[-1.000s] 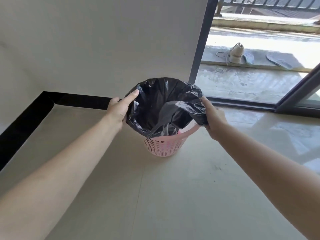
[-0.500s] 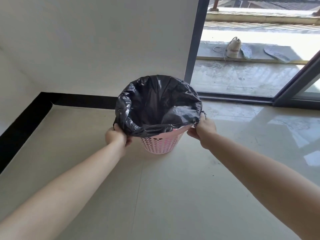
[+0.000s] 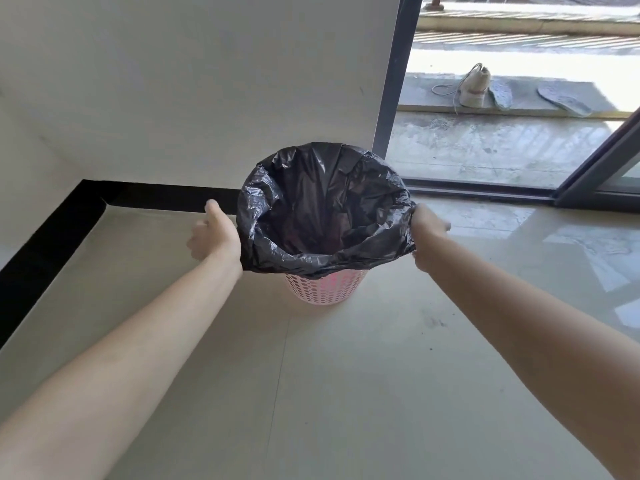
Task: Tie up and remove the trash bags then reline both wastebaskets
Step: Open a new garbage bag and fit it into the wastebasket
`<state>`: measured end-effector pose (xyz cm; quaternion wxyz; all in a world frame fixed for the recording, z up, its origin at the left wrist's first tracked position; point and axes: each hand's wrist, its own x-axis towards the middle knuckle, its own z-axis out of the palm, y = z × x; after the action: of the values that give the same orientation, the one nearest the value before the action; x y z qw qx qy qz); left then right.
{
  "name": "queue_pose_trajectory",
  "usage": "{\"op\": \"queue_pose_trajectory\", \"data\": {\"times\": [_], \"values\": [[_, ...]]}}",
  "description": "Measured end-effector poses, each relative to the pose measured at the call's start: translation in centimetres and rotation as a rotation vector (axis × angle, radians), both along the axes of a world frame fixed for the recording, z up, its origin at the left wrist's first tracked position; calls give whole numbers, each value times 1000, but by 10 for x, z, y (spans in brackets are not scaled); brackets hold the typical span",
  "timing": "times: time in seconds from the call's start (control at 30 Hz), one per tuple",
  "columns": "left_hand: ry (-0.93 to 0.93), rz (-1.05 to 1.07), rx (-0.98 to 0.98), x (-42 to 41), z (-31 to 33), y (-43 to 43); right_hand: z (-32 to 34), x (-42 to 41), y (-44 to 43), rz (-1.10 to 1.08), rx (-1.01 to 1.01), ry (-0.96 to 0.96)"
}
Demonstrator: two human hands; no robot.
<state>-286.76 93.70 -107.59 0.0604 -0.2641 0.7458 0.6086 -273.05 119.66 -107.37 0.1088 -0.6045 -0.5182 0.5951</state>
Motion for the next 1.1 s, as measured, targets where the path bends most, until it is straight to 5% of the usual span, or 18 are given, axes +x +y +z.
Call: {"op": "queue_pose_trajectory", "data": {"times": [0.1,0.23,0.6,0.77,0.83,1.0,1.1], "values": [[193,-242,37,0,15,8,27,-5,-5,1,270,-77],[224,-508,-87,5,13,16,31,-1,-32,177,181,68],[201,-360,-24,18,10,19,-10,-2,-22,600,28,356],[214,-238,-52,25,7,20,12,-2,-34,404,530,76],[197,-183,-50,28,6,21,20,-2,-46,350,609,131],[109,-14,-60,29,5,18,-5,1,-84,494,204,338],[25,31,123,34,10,16,-17,-4,-90,474,-5,373]]}}
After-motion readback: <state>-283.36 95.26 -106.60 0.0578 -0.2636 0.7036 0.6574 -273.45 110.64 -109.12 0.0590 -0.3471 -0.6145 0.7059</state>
